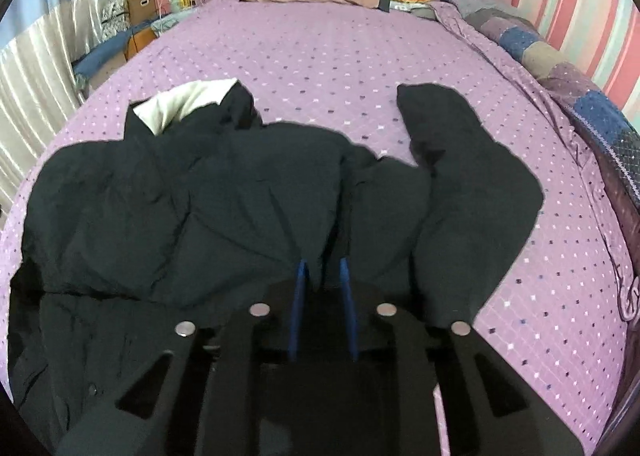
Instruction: Fold large clothes
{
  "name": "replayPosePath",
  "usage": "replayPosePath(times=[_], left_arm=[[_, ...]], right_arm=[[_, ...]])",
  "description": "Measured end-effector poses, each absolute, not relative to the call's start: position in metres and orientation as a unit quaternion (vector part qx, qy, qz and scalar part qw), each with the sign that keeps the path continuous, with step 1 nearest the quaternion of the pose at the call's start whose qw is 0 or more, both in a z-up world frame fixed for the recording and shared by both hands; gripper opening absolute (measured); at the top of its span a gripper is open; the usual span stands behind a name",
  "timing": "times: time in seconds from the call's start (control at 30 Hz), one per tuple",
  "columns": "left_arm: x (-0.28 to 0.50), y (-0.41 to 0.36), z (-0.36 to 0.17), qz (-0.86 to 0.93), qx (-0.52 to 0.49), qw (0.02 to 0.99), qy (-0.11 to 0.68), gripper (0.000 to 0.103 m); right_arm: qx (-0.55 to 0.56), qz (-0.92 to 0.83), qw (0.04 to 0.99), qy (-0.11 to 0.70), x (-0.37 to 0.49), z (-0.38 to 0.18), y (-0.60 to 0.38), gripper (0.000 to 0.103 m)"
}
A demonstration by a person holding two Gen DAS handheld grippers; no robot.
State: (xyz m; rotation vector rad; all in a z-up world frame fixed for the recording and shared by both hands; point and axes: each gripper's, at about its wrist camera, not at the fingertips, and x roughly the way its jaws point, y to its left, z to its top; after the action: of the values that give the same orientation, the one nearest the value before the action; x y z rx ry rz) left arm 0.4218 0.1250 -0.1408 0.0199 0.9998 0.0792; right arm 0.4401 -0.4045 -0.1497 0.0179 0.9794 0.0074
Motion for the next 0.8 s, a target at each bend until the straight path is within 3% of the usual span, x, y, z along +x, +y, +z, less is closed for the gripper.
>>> replayPosePath(times=[0.07, 0.1, 0.47, 0.8], left_arm=[[0.426, 0.120, -0.142, 0.034, 0.011, 0.877, 0.479, 0.100], [0.429, 0.118, -0.143, 0.033, 0.012, 0.876, 0.481, 0.100], [0.481, 0.092, -0.169, 0.019, 0.004, 0.860, 0.511, 0.100], [0.478, 0.085, -0.226, 0.025, 0.053, 0.844, 0.533, 0.099]], right_arm=[[0.019, 0.002, 0.889, 0.458, 0.443, -0.143, -0.407, 0.038], [0.030, 0.005, 0.891, 0.453, 0.450, -0.140, -0.408, 0.039], [-0.005, 0.011, 0.879, 0.476, 0.548, -0.177, -0.371, 0.039], [-0.015, 0.004, 0.859, 0.512, 0.496, -0.237, -0.375, 0.036]])
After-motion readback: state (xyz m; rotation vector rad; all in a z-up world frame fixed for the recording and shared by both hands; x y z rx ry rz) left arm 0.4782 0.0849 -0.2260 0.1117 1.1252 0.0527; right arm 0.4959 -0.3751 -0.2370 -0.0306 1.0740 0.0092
